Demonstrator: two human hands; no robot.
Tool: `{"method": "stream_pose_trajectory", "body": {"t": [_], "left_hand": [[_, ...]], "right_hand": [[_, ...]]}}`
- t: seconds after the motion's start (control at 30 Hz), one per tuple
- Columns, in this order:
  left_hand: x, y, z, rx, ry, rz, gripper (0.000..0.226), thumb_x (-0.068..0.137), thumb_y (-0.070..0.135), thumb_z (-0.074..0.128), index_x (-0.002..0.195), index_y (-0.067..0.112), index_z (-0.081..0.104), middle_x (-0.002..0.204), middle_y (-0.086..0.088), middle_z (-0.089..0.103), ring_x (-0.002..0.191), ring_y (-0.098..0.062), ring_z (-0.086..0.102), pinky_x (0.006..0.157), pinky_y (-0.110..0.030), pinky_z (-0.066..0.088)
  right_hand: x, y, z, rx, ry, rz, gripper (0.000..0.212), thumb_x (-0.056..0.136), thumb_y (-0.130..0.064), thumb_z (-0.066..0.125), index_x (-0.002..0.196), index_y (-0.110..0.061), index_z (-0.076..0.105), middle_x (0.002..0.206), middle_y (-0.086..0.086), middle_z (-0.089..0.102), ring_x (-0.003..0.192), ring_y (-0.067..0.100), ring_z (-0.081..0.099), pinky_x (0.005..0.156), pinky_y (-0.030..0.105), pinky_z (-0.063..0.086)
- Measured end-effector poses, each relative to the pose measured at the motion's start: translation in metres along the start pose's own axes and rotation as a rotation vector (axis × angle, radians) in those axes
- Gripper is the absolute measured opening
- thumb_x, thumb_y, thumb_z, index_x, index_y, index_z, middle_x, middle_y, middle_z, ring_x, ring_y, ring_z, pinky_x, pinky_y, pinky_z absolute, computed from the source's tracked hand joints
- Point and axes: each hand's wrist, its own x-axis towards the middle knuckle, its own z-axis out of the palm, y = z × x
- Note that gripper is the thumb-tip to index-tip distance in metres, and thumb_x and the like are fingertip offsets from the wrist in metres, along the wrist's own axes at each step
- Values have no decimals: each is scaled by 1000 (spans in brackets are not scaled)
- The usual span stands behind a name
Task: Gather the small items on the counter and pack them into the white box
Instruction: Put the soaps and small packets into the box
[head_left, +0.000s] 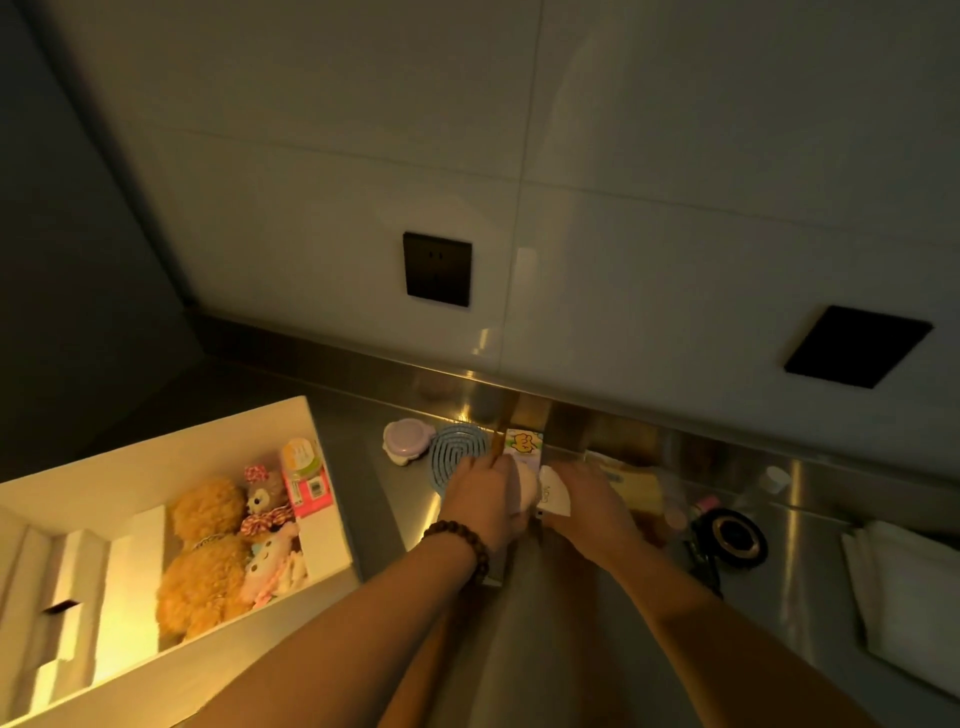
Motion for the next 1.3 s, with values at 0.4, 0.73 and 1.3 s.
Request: {"method": "stream_pose_trajectory", "body": {"t": [0.4,0.73,1.3], "left_hand": [[-55,-46,-177,-122,188,229,78,70,30,78,136,23,37,135,-4,39,120,-20,41,96,-27,35],[-109,-172,-188,96,-108,164,72,66,38,79,128,29,44,128,6,47,111,-10,44,92,-24,43],[-85,-213,-120,282,-84,320,75,77,20,72,136,36,28,142,2,30,122,-22,38,95,-28,41]], "right_hand": [[-22,-114,-68,92,95,-147,70,76,-29,77,137,-22,44,135,2,48,126,21,41,101,38,39],[-21,-196,-33,130,96,-230,65,77,-26,78,133,-21,46,127,3,52,118,19,45,92,28,39],[-9,-191,0,118,17,-194,64,79,-25,76,134,-27,44,128,-3,52,108,2,37,87,22,36]]}}
